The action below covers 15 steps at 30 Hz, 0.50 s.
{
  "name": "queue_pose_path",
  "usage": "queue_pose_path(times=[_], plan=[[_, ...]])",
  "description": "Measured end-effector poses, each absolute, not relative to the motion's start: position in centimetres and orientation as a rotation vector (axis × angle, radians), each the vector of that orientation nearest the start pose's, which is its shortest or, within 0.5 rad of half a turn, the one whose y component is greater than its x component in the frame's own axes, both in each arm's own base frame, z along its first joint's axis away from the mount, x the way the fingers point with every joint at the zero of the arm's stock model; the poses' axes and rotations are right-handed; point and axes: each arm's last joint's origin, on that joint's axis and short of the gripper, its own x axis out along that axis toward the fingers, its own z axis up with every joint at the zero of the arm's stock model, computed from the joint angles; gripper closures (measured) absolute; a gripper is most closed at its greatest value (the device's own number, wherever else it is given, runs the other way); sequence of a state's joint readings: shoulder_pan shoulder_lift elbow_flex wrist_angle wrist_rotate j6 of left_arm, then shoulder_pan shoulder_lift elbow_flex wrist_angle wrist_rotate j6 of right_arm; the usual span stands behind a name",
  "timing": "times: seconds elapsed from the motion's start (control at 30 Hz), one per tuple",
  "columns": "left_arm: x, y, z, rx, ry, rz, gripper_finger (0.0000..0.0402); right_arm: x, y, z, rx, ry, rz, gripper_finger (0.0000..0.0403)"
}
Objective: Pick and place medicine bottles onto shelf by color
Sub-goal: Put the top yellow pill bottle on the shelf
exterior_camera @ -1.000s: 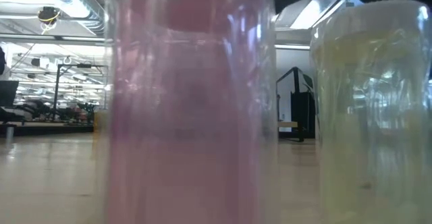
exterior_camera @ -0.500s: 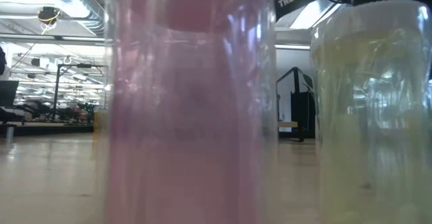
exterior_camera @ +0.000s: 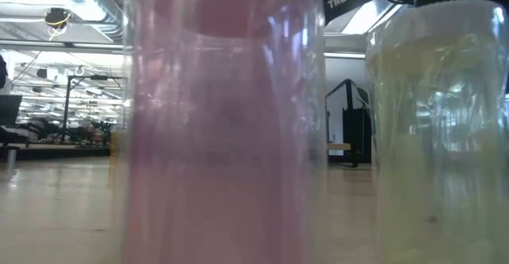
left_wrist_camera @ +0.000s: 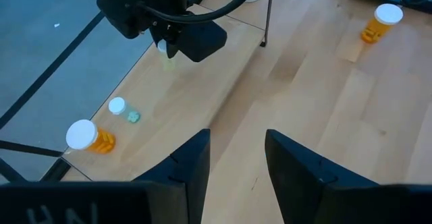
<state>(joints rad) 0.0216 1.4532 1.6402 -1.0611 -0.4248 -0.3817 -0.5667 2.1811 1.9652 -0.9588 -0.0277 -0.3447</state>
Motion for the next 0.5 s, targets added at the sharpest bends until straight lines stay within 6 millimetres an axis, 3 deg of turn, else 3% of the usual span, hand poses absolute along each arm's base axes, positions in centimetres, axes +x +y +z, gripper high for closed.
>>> queue_pose_path(times=[0.5], plan=[[27.87, 1.78, 39.80, -0.176, 0.768, 0.573, 0.0266, 39.00, -24.79, 23.20, 0.048, 1.207, -0.275, 0.0278]])
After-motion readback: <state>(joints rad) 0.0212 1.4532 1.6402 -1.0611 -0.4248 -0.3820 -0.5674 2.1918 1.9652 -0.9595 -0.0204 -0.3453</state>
